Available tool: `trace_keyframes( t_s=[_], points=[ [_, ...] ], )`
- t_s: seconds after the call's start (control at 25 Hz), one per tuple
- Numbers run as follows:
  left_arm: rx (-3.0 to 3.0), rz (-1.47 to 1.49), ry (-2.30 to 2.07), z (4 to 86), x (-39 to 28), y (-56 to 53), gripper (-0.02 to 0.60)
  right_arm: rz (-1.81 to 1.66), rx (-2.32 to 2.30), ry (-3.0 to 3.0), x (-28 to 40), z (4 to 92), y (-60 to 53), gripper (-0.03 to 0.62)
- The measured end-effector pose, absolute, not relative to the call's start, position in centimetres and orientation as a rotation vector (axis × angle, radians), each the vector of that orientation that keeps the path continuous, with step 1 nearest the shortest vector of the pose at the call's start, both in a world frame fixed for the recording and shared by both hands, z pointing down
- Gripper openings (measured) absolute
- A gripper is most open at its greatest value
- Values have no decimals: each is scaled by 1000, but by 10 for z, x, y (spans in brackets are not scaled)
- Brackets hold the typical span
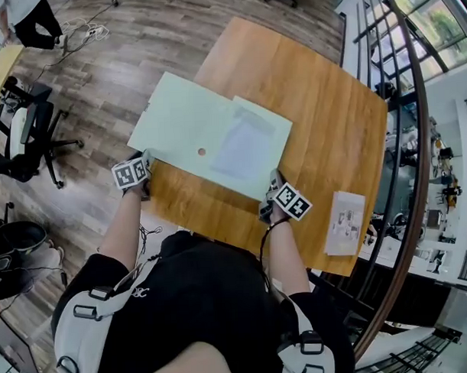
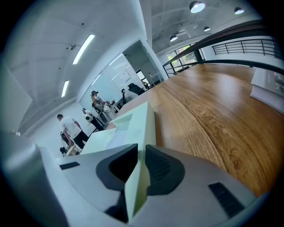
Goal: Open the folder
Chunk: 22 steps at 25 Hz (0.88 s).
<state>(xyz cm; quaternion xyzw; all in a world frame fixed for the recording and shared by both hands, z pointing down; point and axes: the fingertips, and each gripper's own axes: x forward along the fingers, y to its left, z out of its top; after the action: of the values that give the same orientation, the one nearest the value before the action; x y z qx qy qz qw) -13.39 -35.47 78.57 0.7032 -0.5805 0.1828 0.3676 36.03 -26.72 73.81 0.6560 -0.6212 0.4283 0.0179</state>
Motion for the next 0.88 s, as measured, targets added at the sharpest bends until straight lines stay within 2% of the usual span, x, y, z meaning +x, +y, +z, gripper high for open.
trace_keyframes(
  t_s=[0.24, 0.4, 0.64, 0.88],
  points=[
    [1846, 422, -1495, 769, -135, -355, 97, 1325, 2003, -1918, 358, 737, -270, 57],
    [1937, 437, -1534, 745, -135, -353, 134, 1305, 2000, -1872, 366, 736, -271, 60],
    [2037, 378, -1729, 661, -145, -352, 135, 1007, 2105, -1941, 371, 676, -292, 60],
    [2134, 330, -1939, 557, -144, -353, 135, 581, 2054, -2196, 333, 570, -321, 60]
  ],
)
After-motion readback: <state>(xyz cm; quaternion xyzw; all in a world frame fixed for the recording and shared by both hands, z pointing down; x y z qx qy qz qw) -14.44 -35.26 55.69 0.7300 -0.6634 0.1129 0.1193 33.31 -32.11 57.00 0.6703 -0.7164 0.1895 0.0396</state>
